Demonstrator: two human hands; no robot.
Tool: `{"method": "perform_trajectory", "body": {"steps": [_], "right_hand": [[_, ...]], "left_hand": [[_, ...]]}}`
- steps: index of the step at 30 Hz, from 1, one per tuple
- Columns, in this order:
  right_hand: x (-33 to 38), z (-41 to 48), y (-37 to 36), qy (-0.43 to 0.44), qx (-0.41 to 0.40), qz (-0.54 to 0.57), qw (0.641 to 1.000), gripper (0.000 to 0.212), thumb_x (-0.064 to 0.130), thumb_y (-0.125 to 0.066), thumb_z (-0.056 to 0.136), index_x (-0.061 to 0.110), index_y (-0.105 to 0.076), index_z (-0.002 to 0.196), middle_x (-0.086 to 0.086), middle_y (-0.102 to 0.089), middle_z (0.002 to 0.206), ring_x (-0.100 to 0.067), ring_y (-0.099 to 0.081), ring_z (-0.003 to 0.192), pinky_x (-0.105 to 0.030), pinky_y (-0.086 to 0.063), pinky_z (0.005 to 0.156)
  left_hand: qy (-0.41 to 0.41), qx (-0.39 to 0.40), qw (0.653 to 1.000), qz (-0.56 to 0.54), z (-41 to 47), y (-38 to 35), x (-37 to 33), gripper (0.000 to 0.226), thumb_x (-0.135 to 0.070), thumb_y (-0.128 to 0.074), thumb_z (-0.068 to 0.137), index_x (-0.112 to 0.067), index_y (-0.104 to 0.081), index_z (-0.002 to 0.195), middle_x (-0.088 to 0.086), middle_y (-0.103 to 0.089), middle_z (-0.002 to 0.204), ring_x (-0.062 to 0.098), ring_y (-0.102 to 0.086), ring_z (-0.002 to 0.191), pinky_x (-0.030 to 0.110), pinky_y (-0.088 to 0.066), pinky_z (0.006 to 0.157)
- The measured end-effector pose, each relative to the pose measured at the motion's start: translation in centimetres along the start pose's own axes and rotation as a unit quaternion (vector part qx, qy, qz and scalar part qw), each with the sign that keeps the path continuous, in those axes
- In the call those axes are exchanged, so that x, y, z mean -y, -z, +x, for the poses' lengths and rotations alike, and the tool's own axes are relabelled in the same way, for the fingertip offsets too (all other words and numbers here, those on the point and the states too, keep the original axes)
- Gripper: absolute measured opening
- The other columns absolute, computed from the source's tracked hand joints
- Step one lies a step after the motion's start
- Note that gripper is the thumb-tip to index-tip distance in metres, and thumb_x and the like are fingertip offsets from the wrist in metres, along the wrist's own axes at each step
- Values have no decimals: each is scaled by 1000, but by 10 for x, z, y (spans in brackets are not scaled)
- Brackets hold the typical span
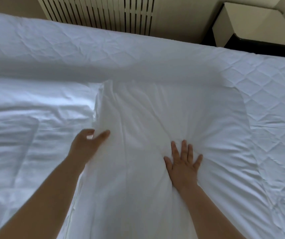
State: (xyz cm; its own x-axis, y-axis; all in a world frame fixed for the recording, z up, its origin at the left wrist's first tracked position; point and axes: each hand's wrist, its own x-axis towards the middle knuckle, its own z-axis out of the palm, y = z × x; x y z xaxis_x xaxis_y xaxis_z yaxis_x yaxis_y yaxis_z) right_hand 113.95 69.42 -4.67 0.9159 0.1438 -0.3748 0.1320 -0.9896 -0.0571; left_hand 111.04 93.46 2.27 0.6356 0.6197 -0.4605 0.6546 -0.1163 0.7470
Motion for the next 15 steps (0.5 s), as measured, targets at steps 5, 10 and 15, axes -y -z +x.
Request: {"method": "perform_trajectory", "body": {"steps": [5, 10, 15], "right_hand": [[13, -32, 6, -8, 13, 7, 1000, 84, 48, 22, 67, 27, 7, 147, -4, 10, 156, -21, 8, 144, -51, 7, 113], [-3, -84, -23, 55, -153, 40, 986, 49, 34, -26, 83, 18, -44, 125, -10, -63, 121, -21, -40, 119, -43, -2, 113], [-40, -119, -38, 14, -187, 27, 982, 43, 31, -25, 90, 15, -56, 114, -12, -69, 107, -26, -54, 109, -38, 0, 112]], "left_hand": [[-29, 3, 996, 86, -44, 17, 36, 22, -25, -65, 84, -11, -54, 72, 2, -55, 66, 20, -51, 62, 26, -37, 52], [-27, -85, 989, 117, -44, 46, 57, 31, -26, -53, 90, -5, -53, 69, 6, -49, 62, 29, -47, 69, 31, -34, 59], [-25, -99, 991, 84, -88, 21, 67, 36, -32, -44, 94, -6, -54, 118, 15, -56, 117, 34, -52, 104, 40, -42, 86]]}}
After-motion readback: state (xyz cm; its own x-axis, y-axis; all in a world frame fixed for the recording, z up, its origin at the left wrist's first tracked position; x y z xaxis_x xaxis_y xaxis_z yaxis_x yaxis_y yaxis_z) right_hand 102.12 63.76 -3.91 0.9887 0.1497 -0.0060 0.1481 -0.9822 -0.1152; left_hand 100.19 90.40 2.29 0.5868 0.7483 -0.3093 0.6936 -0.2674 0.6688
